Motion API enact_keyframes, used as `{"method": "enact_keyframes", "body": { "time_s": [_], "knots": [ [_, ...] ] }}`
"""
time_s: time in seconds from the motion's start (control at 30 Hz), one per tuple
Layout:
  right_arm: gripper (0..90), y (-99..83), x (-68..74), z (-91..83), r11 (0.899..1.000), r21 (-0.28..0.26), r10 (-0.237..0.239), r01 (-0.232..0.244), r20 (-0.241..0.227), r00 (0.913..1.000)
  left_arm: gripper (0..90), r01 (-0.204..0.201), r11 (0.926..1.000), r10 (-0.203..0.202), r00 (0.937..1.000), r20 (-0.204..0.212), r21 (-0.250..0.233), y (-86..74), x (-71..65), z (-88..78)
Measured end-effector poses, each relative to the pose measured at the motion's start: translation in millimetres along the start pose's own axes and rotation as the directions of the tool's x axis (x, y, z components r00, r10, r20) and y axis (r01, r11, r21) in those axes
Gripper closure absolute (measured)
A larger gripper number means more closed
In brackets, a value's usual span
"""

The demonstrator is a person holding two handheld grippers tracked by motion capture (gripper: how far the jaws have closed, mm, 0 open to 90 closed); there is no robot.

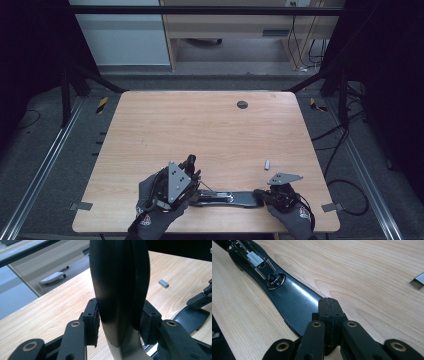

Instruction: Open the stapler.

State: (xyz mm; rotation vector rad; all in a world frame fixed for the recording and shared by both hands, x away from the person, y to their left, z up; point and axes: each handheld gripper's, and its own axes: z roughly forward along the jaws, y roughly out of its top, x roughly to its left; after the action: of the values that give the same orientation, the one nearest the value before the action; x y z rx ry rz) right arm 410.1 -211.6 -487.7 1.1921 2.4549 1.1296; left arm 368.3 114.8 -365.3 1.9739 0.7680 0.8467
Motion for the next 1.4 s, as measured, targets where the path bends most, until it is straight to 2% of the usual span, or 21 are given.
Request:
{"method": "enact_keyframes", "body": {
  "time_s": [0.17,0.2,0.3,0.4,0.47,0.63,0.9,0.93,0.97,1.03,1.4],
  "knots": [
    [90.0,0.0,0.0,0.0,1.0,0.0,0.0,0.0,0.0,1.0,57.0,0.019,0.9998,-0.019,0.9998,0.002,-0.001,-2.4,3.8,-2.0],
    [90.0,-0.1,0.0,0.0,1.0,0.0,0.001,-0.001,0.0,1.0,56.6,0.024,0.9997,-0.024,0.9995,-0.02,0.01,-3.7,6.5,-4.3],
    [90.0,0.0,-0.2,-0.1,1.0,0.002,0.0,0.0,0.0,1.0,55.8,0.045,0.9989,-0.045,0.9987,-0.025,0.013,-7.6,13.5,-7.6],
    [90.0,0.1,-0.5,-0.6,1.0,0.004,0.008,-0.008,-0.005,1.0,55.1,0.077,0.997,-0.077,0.9969,-0.015,0.003,-16.0,23.6,-12.2],
    [90.0,0.0,-1.0,-0.1,1.0,0.001,0.003,-0.003,-0.003,1.0,54.6,0.113,0.9936,-0.113,0.9935,-0.013,0.001,-22.2,30.6,-15.2],
    [90.0,0.1,-0.5,-0.6,1.0,0.004,0.007,-0.007,-0.006,1.0,54.1,0.13,0.9915,-0.13,0.9915,-0.004,-0.006,-27.4,35.9,-17.1],
    [90.0,-0.1,-1.1,0.1,1.0,-0.002,0.004,-0.004,-0.005,1.0,52.8,0.124,0.9915,-0.123,0.9923,0.012,-0.039,-34.9,43.2,-18.3],
    [90.0,-0.1,-1.2,0.1,1.0,-0.002,0.004,-0.004,-0.005,1.0,52.6,0.138,0.99,-0.137,0.9904,0.016,-0.032,-36.5,43.5,-19.1],
    [90.0,0.0,-1.1,0.1,1.0,-0.002,0.004,-0.004,-0.005,1.0,52.4,0.129,0.9907,-0.129,0.9916,0.015,-0.043,-37.5,45.2,-19.0],
    [90.0,0.2,-0.8,-0.4,1.0,0.004,0.004,-0.004,-0.004,1.0,52.1,0.147,0.9884,-0.146,0.989,0.021,-0.038,-40.0,46.4,-19.9],
    [90.0,0.3,-0.8,-0.1,1.0,0.0,0.008,-0.008,-0.008,0.9999,50.4,0.172,0.9842,-0.171,0.9849,0.028,-0.042,-49.4,54.8,-22.0]
  ]
}}
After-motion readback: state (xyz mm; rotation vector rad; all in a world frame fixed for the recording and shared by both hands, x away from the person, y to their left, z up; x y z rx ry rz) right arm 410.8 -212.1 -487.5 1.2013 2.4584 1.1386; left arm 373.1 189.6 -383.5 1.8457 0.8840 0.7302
